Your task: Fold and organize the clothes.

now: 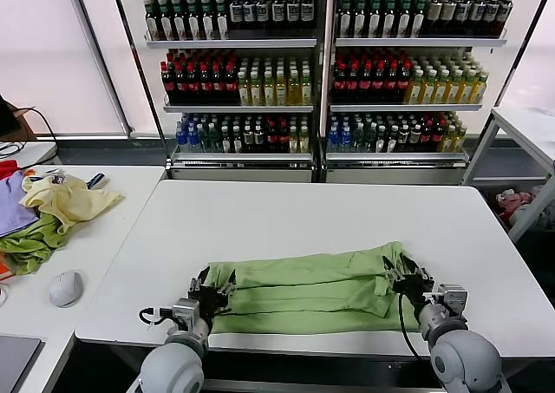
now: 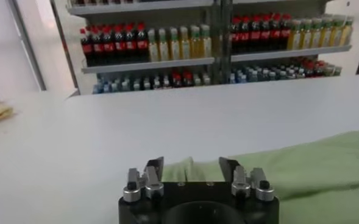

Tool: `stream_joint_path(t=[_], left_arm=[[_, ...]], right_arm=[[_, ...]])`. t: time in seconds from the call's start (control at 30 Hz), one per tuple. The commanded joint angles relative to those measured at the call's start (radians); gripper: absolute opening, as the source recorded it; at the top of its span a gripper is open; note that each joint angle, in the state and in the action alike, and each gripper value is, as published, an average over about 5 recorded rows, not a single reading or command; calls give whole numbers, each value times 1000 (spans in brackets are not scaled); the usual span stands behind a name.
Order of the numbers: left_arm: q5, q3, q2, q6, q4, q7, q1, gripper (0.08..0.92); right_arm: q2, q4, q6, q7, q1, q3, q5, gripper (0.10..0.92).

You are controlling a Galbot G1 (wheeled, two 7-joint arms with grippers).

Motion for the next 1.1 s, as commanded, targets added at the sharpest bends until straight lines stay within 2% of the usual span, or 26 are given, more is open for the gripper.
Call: stream_joint_path(t=[0.03,0.13,0.23,0.53,0.7,0.87,1.0,1.1], left_arm=[[186,-3,-171,3,68,-103,76,718],[194,-7,-179,14,95,-115,65,790],[188,-7,-182,18,108,-117,63,797],[145,-13,-197,16,127,-101,71,558],[100,-50,-177,12,125,-89,56,411],[32,-150,-74,4,111,-63,29,272],[-38,-277,60,0,95,-38,21,157],[-80,-385,162,0,87,-18,23,113]], right_arm=[[-5,30,4,-1,-26,6,-13,669],[-11,27,6,-1,-23,5,-10,754],[-14,25,8,-1,-20,5,-6,808],[-20,19,12,1,-9,6,7,823],[-22,20,13,4,-5,10,19,823],[-26,21,16,7,2,14,31,823],[-27,18,19,12,12,14,38,823],[-27,15,20,14,20,11,41,823]])
